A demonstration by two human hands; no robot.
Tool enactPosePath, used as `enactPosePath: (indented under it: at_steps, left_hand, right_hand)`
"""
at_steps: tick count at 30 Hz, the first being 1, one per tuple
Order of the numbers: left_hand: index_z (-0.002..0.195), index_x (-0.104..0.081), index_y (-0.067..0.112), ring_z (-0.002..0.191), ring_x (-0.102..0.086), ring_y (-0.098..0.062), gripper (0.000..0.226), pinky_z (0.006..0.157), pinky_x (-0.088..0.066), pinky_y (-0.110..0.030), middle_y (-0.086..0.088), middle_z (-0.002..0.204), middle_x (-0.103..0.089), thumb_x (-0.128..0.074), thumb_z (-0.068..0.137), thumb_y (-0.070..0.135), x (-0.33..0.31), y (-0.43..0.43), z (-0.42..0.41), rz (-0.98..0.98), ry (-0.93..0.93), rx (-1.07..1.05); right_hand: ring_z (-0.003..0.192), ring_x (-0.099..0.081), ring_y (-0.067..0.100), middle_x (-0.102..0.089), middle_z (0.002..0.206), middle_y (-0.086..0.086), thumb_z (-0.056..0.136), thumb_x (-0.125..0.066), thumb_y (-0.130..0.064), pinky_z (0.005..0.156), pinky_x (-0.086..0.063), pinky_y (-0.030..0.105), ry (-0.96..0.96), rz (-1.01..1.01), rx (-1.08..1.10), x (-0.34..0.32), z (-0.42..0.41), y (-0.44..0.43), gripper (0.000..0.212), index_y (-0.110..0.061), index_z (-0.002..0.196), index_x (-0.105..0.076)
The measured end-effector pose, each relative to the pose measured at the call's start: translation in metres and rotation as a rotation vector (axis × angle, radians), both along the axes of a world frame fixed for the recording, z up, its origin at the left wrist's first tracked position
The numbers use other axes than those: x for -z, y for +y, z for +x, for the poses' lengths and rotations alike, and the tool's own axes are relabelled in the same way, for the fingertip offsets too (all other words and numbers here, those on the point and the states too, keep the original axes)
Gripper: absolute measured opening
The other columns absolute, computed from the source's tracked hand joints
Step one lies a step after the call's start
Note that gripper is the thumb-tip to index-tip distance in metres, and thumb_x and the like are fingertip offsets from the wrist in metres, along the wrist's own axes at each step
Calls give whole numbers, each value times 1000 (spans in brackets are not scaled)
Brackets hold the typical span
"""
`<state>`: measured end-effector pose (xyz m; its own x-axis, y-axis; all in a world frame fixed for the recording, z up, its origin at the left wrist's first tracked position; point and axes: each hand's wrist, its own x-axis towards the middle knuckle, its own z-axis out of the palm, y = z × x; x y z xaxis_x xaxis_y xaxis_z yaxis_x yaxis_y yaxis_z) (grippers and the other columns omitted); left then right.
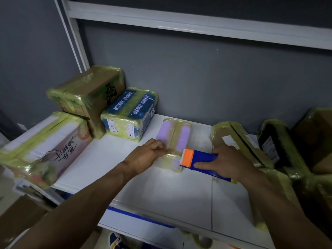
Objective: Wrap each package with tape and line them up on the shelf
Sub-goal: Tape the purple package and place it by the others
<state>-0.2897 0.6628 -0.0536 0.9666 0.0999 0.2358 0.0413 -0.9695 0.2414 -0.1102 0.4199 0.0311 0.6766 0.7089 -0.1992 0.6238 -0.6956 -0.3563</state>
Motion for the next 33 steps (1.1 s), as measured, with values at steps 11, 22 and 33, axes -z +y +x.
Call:
enactPosePath:
  at_steps: [11, 22, 33]
  left_hand:
    - [137, -63, 19, 133, -53, -19, 66, 115, -40, -38, 3, 145, -57, -61, 82, -17, 0, 10, -15, -37, -127, 2]
    - [144, -51, 41, 132, -51, -20, 43, 106, -45, -35, 11, 145, -52, -39, 105, 54, -10, -30, 5, 220, 85, -284]
    - [158, -21, 45, 149, -29, -22, 70, 122, -26, -44, 2, 163, -30, -51, 103, 12, 1, -37, 9, 226, 118, -175]
  right_hand:
    - [75, -66, 6, -66, 80, -11, 65, -73, -84, 61, -50, 20, -29, -13, -56, 2, 0, -16, 64, -26, 89, -61]
    - [80, -68, 9, -69, 91, -12, 66, -69, -86, 70, -57, 24, -41, -26, -29, 15, 11, -15, 70, -26, 99, -59]
    - [86, -69, 12, -72, 95, -7, 70, -73, -80, 81, -61, 33, -41, -21, -14, 12, 2, -17, 67, -22, 100, -62]
